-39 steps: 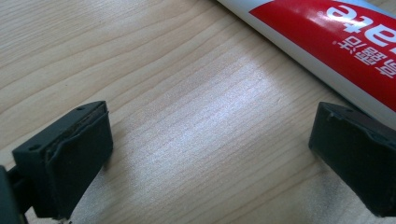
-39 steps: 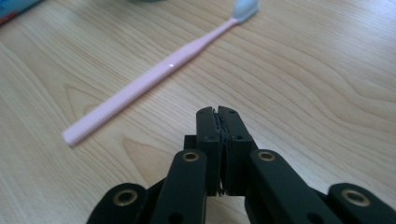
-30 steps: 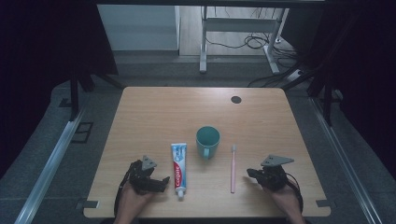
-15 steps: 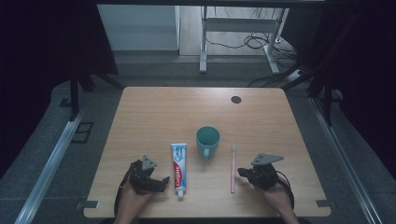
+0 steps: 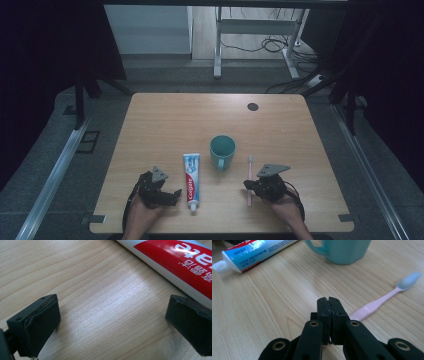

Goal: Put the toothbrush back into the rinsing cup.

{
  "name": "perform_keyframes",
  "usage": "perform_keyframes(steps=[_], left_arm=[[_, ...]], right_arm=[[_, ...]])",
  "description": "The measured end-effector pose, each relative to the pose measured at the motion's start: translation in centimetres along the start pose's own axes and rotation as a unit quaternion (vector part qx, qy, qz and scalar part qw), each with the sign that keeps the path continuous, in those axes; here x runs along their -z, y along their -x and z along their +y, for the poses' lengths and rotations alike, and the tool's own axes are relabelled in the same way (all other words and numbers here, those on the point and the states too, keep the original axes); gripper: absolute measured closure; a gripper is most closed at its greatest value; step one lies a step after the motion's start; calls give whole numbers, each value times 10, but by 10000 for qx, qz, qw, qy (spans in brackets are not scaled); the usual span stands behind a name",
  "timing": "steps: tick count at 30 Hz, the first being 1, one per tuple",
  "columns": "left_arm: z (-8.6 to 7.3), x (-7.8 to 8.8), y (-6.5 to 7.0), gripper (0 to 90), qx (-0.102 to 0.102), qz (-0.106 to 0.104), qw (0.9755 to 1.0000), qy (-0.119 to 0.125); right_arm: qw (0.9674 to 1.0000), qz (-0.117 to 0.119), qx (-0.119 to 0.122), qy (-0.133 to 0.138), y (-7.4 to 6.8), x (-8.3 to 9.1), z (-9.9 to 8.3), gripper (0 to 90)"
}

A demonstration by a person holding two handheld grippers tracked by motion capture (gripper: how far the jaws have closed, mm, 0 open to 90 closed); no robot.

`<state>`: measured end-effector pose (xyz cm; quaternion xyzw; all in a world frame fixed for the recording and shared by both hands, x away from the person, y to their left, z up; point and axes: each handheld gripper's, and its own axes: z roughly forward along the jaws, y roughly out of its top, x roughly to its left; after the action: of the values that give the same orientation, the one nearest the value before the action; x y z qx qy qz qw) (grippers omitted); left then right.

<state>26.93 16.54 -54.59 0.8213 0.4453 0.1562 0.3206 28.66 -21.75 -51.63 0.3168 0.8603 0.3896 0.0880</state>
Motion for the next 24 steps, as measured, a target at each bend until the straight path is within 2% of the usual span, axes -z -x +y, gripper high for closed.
perform_keyframes(steps=[10,24], left_arm=[[0,0,0,0,-2,0,10000,-2],[0,0,0,0,-21,1,10000,-19]], right_arm=[[9999,13,10,-126,-1,-8,-4,870],[9996,-115,-119,-232,10,0,-17,859]])
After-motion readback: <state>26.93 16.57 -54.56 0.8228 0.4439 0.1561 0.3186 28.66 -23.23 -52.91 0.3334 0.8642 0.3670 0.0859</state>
